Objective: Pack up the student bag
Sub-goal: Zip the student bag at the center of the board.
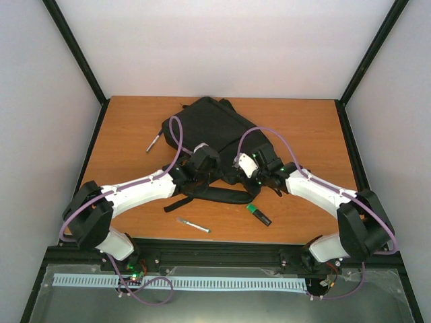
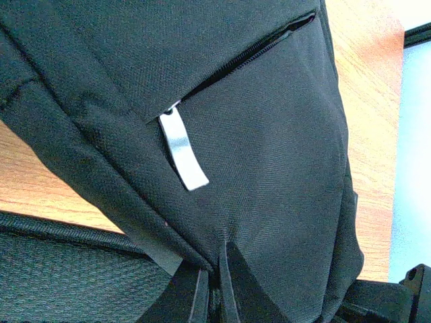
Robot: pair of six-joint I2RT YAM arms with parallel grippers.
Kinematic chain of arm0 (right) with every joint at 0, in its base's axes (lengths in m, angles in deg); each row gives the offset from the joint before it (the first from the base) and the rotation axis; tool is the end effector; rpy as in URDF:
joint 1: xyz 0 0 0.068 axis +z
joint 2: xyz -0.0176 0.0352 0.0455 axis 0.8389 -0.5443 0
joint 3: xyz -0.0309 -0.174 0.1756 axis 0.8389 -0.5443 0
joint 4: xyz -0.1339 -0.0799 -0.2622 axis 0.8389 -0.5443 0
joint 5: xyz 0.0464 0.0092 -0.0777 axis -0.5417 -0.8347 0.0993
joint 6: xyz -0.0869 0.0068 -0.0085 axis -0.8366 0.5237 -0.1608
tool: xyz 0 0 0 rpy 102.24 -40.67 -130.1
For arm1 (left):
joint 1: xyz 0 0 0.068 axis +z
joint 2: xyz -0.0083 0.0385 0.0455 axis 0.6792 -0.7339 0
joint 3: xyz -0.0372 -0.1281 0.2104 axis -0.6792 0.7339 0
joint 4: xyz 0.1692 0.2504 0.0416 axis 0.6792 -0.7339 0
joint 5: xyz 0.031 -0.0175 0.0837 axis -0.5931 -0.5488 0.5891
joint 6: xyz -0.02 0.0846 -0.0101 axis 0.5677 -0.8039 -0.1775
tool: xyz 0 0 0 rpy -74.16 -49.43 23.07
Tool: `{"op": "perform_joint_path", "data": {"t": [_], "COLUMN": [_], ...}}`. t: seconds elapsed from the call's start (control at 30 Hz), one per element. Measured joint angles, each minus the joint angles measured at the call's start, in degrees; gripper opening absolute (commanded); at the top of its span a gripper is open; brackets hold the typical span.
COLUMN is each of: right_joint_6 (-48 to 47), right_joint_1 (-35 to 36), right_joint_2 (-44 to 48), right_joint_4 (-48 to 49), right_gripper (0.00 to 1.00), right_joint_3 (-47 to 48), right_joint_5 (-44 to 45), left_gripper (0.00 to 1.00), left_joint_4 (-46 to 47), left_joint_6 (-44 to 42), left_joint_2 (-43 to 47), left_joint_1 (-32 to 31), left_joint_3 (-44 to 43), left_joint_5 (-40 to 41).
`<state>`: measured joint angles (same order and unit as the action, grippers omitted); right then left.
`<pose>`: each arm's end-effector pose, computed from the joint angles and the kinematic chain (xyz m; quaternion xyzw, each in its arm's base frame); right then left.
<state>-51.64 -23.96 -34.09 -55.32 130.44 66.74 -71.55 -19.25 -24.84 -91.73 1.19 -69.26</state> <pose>0.2797 0.2045 0.1182 -0.4269 0.8448 0.1590 0.2808 0.2687 -0.2918 0.1565 -0.1794 0.8998 -0.3009 0.2601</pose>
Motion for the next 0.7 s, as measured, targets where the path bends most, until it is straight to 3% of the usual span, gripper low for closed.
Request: {"op": "perform_joint_path", "data": {"t": [0.47, 0.7], "right_joint_6": [-6.12, -8.61], "right_joint_1": [-0.44, -5.31], "right_joint_2": [-2.45, -7.15], "right_joint_4": [-7.48, -10.32], "right_gripper": [0.03, 0.03], "right_joint_3": [2.51, 6.23], "right_joint_5": [-1.16, -2.67], "left_gripper": [0.01, 0.01], "left_joint_4": [0.02, 3.72], "left_joint_6": [-2.78, -5.05], "left_joint_2": [1.03, 2.4], "left_joint_1": [0.0, 0.02], "left_joint_3": [2.27, 5.81], "left_joint_5": [0.04, -1.77]}}
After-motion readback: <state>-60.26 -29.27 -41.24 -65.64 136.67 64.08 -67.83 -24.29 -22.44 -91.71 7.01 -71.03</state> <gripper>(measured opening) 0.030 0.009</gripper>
